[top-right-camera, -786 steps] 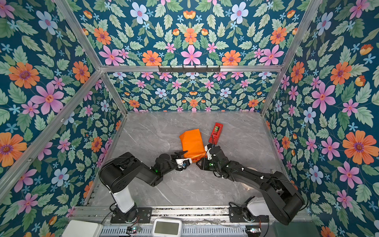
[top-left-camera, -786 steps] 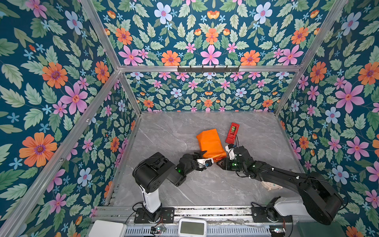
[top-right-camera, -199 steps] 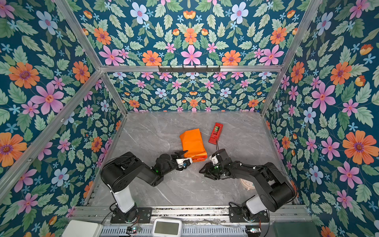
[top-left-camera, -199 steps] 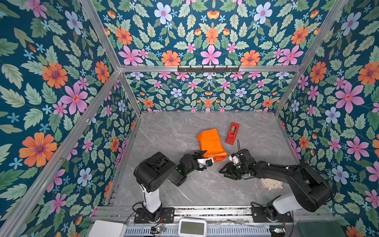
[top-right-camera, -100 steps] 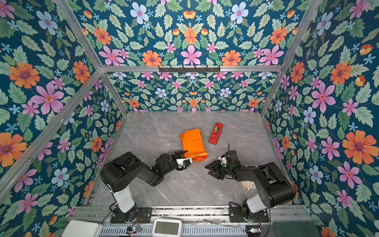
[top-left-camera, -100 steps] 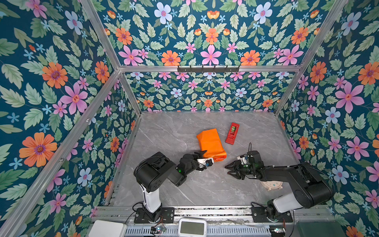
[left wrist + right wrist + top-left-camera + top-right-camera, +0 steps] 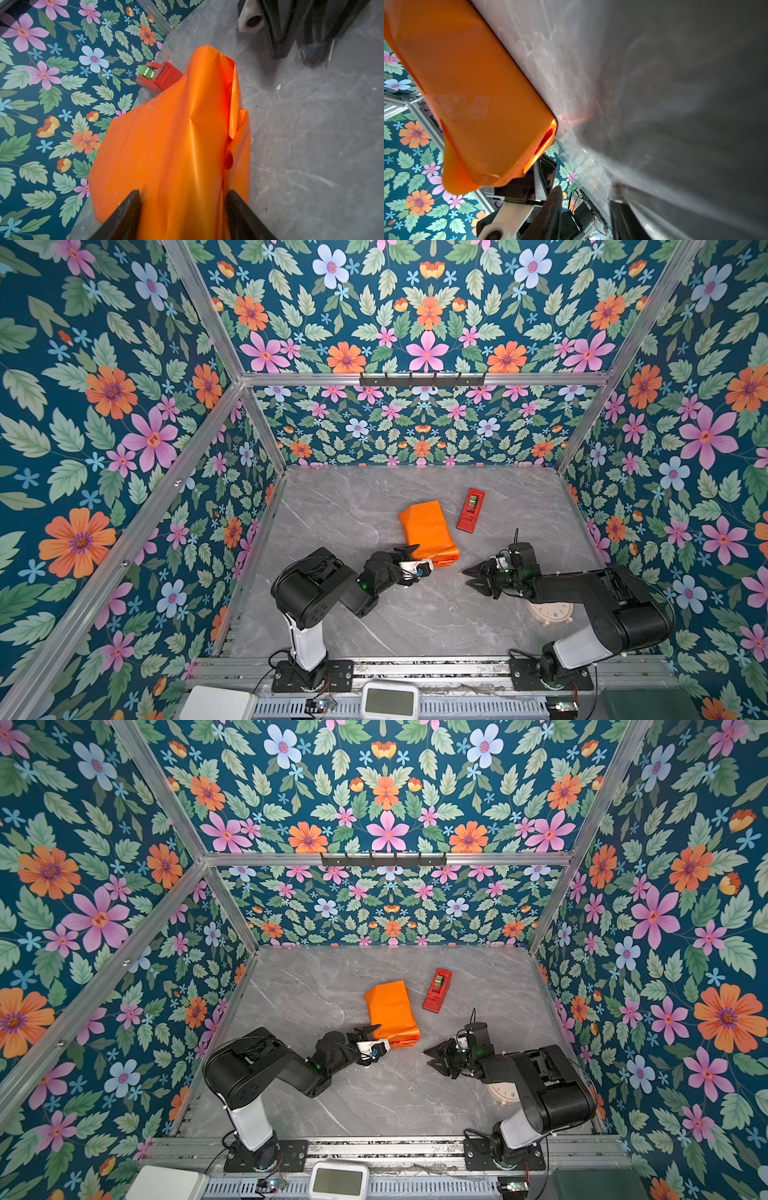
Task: Wrap the gift box in paper
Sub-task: 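Reach the right gripper back to the red tape dispenser outlet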
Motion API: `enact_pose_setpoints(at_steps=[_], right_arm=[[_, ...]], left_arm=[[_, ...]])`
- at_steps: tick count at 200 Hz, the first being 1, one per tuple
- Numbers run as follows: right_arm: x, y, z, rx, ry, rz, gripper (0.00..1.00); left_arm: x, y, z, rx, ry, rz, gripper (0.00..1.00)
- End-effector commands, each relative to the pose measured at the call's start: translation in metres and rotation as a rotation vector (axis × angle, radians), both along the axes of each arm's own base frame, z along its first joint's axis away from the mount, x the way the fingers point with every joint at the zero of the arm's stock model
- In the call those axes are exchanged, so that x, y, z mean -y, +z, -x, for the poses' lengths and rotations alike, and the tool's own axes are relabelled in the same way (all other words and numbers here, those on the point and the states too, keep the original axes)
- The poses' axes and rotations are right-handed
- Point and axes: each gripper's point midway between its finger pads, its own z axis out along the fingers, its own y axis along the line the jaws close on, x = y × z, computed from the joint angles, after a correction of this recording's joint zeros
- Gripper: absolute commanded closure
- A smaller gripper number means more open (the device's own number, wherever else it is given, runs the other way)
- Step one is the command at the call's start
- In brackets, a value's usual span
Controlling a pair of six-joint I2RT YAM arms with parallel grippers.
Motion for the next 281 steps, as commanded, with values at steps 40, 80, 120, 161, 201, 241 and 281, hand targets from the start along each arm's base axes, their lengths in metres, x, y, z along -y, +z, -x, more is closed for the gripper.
enact_pose_setpoints(at_steps=[40, 80, 120, 161, 201, 241, 281], right_arm=[[0.004, 0.017, -0.018, 0.042, -0.022, -0.019, 0.60], [0.026, 0.056, -0.038, 0.194, -0.008, 0.147, 0.59], [0.032, 0.080, -0.079, 0.325, 0.008, 0.241, 0.59], [0.033, 0.092, -0.125, 0.423, -0.006, 0.269, 0.59], [0.047, 0.096, -0.156, 0.445, -0.047, 0.293, 0.60], [0.050, 0.083, -0.180, 0.422, -0.027, 0.286, 0.62], [0.046, 0.075, -0.196, 0.420, -0.011, 0.270, 0.64]], left_arm=[[-0.005, -0.021, 0.004, -0.072, 0.010, -0.050, 0.33], [-0.005, -0.021, 0.004, -0.071, 0.011, -0.051, 0.33], [-0.005, -0.020, 0.003, -0.072, 0.013, -0.050, 0.33], [-0.005, -0.021, 0.003, -0.072, 0.012, -0.052, 0.33], [-0.005, -0.020, 0.002, -0.071, 0.014, -0.050, 0.33], [-0.005, -0.021, 0.003, -0.073, 0.011, -0.053, 0.33], [-0.005, -0.021, 0.004, -0.073, 0.010, -0.051, 0.33]])
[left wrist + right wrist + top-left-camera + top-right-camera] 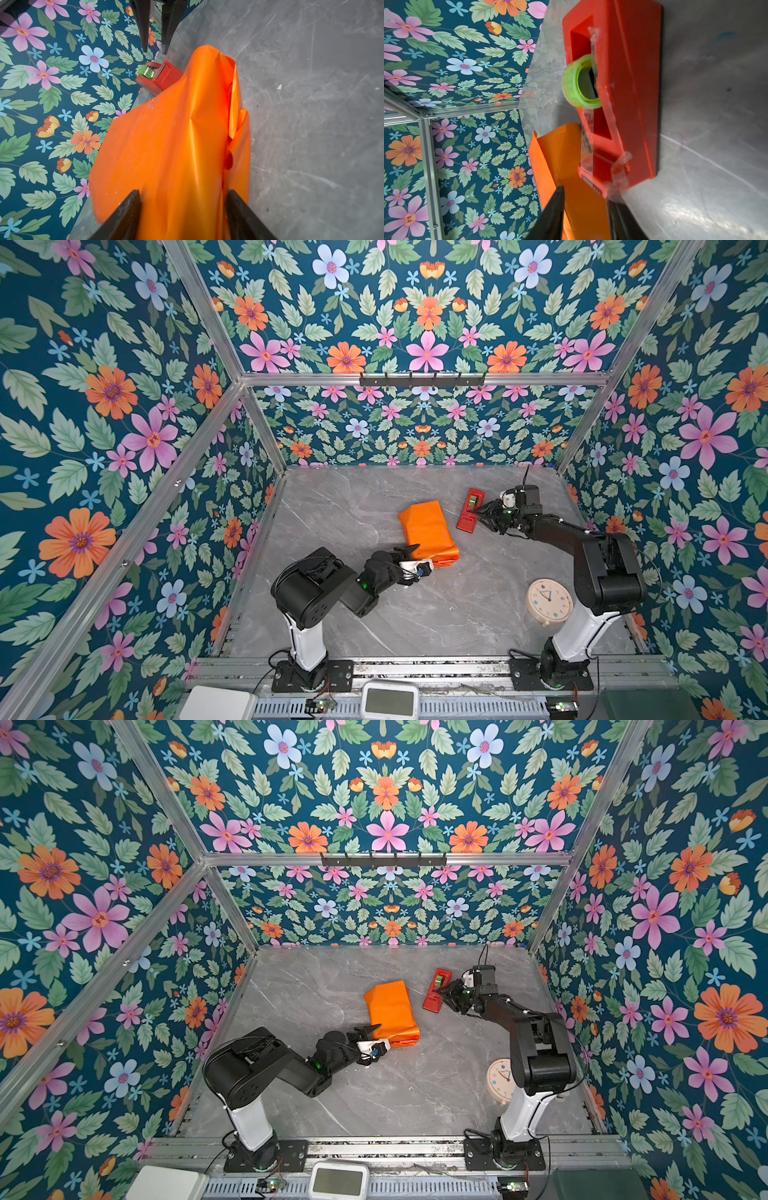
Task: Wrap the gift box in paper
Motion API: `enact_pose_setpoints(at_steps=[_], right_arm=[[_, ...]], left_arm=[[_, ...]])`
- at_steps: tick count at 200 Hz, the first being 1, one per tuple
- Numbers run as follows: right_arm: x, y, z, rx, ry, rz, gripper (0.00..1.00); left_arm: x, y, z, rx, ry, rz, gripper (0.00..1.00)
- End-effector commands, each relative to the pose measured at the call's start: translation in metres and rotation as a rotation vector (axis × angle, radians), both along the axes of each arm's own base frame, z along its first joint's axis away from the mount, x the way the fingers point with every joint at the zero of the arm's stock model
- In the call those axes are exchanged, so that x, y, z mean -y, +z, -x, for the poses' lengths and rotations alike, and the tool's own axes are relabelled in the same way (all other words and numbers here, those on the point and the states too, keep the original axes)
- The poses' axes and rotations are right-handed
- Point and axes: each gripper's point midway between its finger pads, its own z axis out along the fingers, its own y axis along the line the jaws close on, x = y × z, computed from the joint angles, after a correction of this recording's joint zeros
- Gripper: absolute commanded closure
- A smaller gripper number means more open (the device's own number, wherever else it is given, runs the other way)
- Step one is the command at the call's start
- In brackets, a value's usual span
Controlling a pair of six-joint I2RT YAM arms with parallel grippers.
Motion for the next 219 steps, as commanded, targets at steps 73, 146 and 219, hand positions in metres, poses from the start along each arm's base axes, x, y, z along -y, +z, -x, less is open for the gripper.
enact_pose_setpoints(at_steps=[73, 146, 219], right_arm=[[-0.009, -0.021, -0.012, -0.026, 0.050, -0.028, 0.66], [-0.014, -0.030, -0.019, -0.037, 0.056, -0.077, 0.73], [-0.021, -0.038, -0.020, -0.054, 0.061, -0.128, 0.78]], left_arm=[[-0.005, -0.021, 0.003, -0.072, 0.011, -0.051, 0.33], [-0.005, -0.020, 0.003, -0.070, 0.011, -0.052, 0.33], [-0.005, -0.022, 0.003, -0.074, 0.010, -0.056, 0.33]])
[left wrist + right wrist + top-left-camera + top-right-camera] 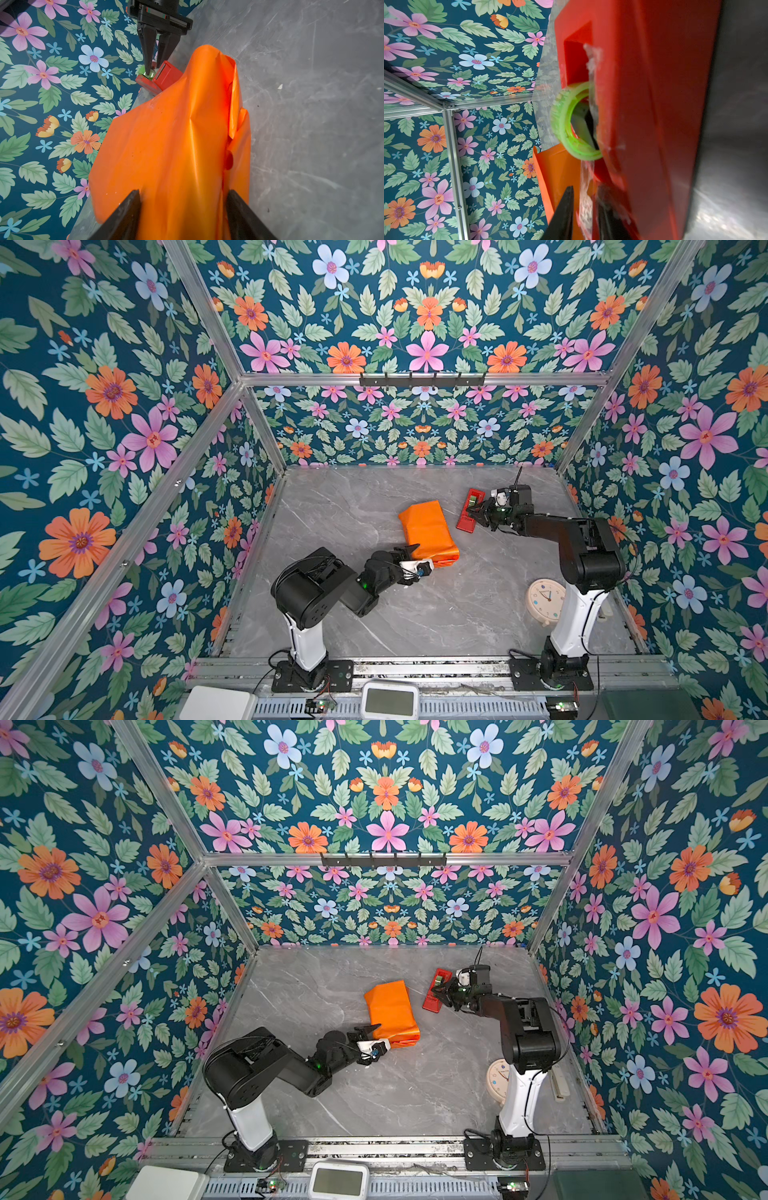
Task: Wrap the gift box in paper
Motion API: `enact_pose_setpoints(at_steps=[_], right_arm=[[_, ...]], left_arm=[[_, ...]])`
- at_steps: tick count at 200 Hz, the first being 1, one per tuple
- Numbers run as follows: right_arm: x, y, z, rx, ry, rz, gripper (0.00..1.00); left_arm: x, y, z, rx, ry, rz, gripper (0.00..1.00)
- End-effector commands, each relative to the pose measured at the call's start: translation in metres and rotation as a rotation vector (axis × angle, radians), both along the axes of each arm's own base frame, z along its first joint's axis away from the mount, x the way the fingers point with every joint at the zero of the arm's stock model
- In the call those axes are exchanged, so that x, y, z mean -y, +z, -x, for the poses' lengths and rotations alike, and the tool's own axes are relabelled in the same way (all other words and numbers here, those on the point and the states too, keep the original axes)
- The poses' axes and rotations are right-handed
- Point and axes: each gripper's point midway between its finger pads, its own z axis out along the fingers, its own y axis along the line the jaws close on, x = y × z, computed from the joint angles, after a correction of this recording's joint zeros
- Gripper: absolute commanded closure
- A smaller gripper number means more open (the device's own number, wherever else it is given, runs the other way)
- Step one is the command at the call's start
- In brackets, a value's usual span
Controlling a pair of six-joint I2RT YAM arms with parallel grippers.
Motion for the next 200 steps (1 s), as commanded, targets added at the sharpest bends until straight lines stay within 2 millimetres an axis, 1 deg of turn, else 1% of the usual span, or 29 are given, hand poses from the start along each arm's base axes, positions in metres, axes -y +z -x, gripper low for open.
enact_pose_setpoints(at_steps=[1, 30, 48, 94, 129, 143, 159, 200], right_arm=[[-0.003, -0.014, 0.006, -0.070, -0.003, -0.007, 0.78], [-0.004, -0.017, 0.004, -0.073, -0.003, -0.022, 0.82], [-0.005, -0.017, 0.003, -0.075, -0.007, -0.029, 0.87], [-0.006, -0.006, -0.002, -0.045, -0.027, -0.067, 1.00], [-0.004, 0.006, -0.008, 0.007, -0.065, -0.127, 1.00], [-0.003, 0.016, -0.011, 0.045, -0.077, -0.160, 1.00], [-0.005, 0.023, -0.014, 0.066, -0.075, -0.194, 1.00], [-0.009, 0.036, -0.013, 0.099, -0.057, -0.222, 1.00]], left_arm=[[-0.005, -0.022, 0.004, -0.074, 0.009, -0.056, 0.33], [-0.005, -0.022, 0.004, -0.073, 0.009, -0.056, 0.33], [-0.005, -0.022, 0.004, -0.073, 0.009, -0.057, 0.33], [-0.005, -0.022, 0.004, -0.073, 0.009, -0.057, 0.33], [-0.005, -0.022, 0.004, -0.073, 0.007, -0.058, 0.33], [-0.004, -0.023, 0.005, -0.074, 0.005, -0.059, 0.33], [-0.005, -0.023, 0.005, -0.074, 0.008, -0.060, 0.33], [-0.004, -0.022, 0.004, -0.073, 0.007, -0.060, 0.33]])
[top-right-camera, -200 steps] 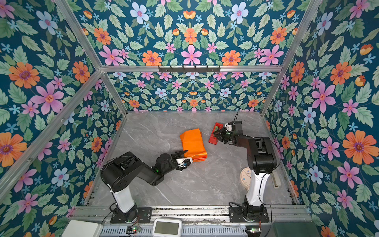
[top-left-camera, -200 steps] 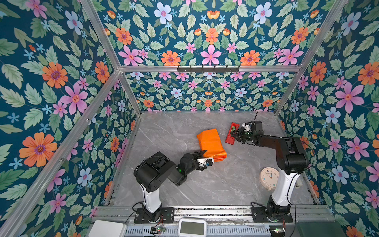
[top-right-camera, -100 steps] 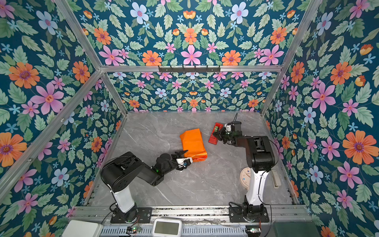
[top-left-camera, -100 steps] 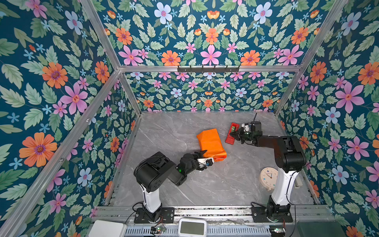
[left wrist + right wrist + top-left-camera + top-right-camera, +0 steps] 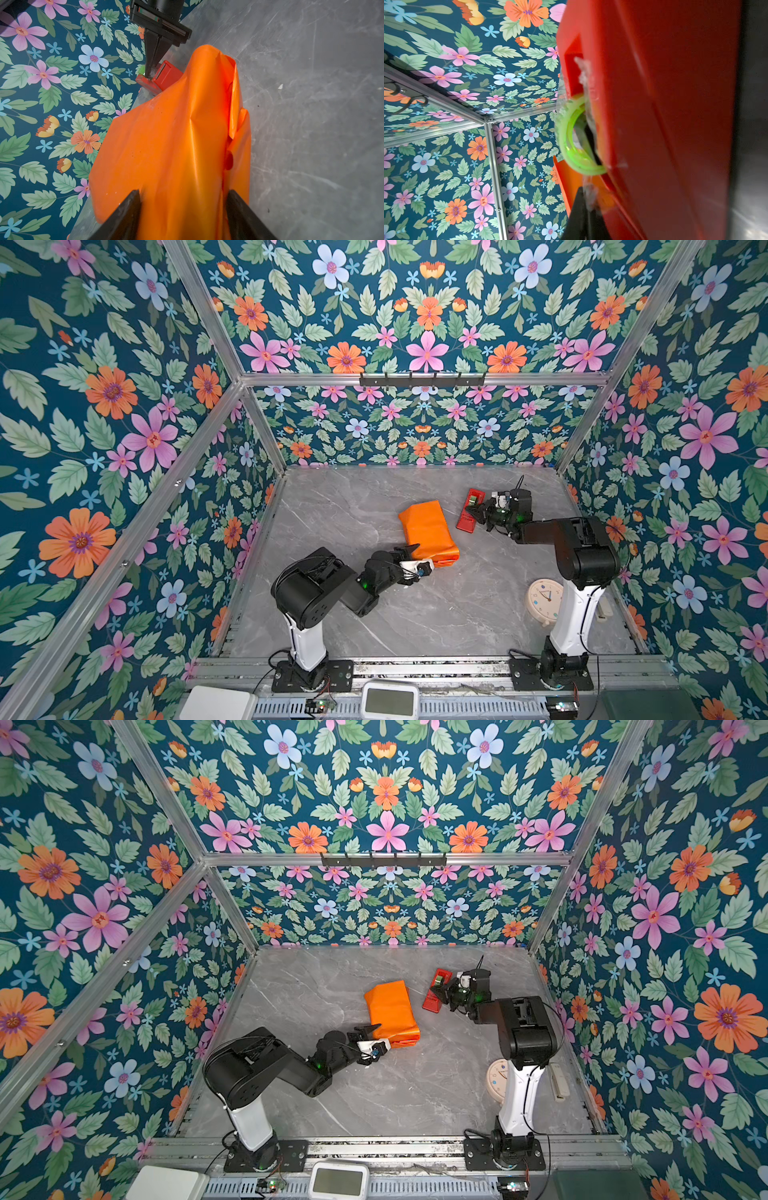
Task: Wrap the gift box in paper
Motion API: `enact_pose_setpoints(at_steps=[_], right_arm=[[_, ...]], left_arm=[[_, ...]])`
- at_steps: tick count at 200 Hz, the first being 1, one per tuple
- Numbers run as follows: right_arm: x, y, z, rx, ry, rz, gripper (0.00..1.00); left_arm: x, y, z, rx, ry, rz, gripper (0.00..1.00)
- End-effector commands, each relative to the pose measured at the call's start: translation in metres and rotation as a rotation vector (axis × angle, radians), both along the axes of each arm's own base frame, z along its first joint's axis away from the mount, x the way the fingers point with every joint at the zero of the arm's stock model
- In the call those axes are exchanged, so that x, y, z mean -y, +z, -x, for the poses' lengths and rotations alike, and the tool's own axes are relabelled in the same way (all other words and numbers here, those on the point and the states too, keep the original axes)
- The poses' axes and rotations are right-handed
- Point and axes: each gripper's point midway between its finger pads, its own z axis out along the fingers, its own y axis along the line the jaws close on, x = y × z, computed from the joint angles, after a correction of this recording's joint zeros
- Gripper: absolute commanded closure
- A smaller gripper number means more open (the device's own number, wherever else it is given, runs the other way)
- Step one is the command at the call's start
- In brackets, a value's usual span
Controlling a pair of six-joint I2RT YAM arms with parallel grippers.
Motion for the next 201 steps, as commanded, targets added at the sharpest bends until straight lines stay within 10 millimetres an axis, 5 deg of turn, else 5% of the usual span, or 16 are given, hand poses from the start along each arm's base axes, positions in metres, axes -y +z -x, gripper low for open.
enact_pose_setpoints(at_steps=[1, 110, 201], right_arm=[[-0.005, 0.024, -0.003, 0.074, 0.015, -0.038, 1.00], [-0.024, 0.041, 0.023, 0.101, 0.060, -0.043, 1.00], [-0.036, 0.031, 0.063, 0.081, 0.070, -0.031, 1.00]], left_arm=[[-0.005, -0.022, 0.004, -0.073, 0.008, -0.059, 0.33], [-0.005, -0.022, 0.004, -0.074, 0.010, -0.057, 0.33], [-0.005, -0.023, 0.004, -0.076, 0.010, -0.059, 0.33]])
